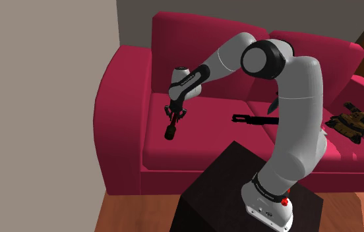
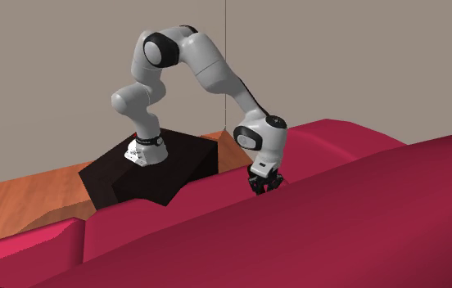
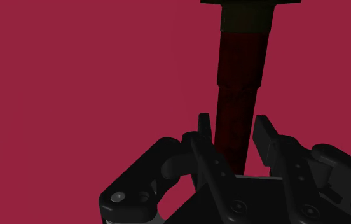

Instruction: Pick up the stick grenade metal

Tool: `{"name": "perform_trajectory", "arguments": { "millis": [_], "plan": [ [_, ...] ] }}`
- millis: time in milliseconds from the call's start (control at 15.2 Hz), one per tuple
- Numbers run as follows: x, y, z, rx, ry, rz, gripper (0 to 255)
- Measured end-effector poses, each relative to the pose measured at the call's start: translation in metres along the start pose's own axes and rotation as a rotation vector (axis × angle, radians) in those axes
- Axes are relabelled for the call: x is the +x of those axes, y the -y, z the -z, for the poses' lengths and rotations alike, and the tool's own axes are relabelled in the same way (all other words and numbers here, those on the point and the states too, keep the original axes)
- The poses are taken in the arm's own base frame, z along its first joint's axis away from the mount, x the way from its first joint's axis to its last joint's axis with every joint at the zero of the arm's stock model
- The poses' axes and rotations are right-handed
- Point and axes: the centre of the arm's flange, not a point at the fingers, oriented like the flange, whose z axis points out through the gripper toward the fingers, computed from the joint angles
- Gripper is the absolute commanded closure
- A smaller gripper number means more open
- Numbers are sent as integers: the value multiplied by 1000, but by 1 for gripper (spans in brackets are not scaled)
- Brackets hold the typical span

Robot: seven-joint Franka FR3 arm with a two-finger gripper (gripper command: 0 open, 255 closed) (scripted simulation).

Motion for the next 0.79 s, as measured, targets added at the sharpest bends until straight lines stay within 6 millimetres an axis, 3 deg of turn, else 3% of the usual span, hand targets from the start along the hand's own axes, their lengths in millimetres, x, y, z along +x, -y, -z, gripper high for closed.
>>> {"name": "perform_trajectory", "arguments": {
  "millis": [396,792],
  "plan": [
    [0,0,0,0,0,0,255],
    [-1,1,26,0,0,0,255]
  ]
}}
